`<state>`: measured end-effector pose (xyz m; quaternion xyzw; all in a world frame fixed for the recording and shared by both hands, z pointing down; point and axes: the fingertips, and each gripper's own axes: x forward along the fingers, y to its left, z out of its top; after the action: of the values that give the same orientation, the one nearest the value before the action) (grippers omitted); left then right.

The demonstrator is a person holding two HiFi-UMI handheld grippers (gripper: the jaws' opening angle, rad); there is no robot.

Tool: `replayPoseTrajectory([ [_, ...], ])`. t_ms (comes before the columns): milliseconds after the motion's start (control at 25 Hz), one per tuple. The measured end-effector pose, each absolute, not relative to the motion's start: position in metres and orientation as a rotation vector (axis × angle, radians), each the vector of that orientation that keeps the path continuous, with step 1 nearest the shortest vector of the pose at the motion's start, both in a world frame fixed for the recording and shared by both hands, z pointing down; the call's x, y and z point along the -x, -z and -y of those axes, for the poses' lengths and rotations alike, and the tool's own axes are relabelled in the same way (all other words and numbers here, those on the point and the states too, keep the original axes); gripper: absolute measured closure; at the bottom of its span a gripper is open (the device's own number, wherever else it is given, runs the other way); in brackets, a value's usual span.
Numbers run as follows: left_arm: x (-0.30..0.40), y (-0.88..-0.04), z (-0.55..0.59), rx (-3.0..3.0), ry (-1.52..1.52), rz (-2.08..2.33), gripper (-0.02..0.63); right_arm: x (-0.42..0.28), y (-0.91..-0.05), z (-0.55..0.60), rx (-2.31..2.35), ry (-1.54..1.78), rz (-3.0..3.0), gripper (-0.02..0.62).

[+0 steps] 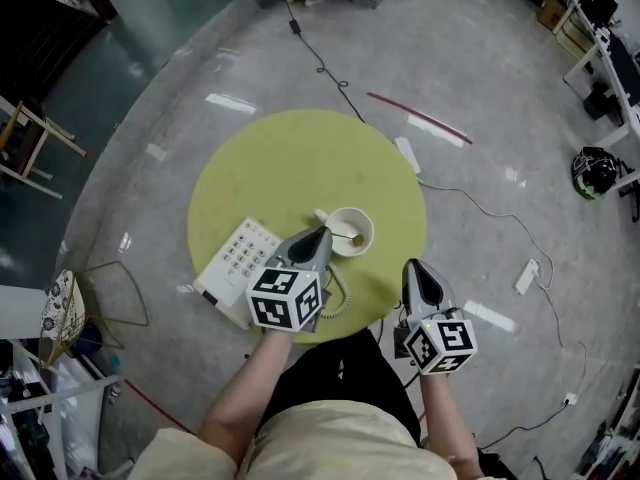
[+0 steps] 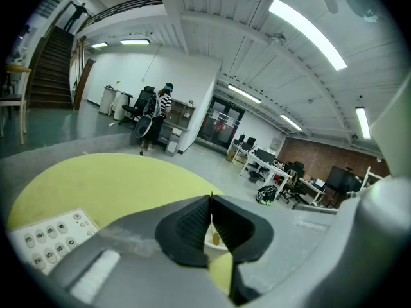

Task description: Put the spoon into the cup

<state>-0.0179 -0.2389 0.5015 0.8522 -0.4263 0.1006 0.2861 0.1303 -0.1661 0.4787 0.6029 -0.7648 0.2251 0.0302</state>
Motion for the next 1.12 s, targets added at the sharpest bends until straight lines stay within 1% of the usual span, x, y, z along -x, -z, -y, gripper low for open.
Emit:
replayPoseTrajectory([
  [1120,0.030,-0.523,0.257,-2.192,-0.295,1.212,0.589,-0.130,-0.492,0.190,-1.745,-0.750,2.389,0.595],
])
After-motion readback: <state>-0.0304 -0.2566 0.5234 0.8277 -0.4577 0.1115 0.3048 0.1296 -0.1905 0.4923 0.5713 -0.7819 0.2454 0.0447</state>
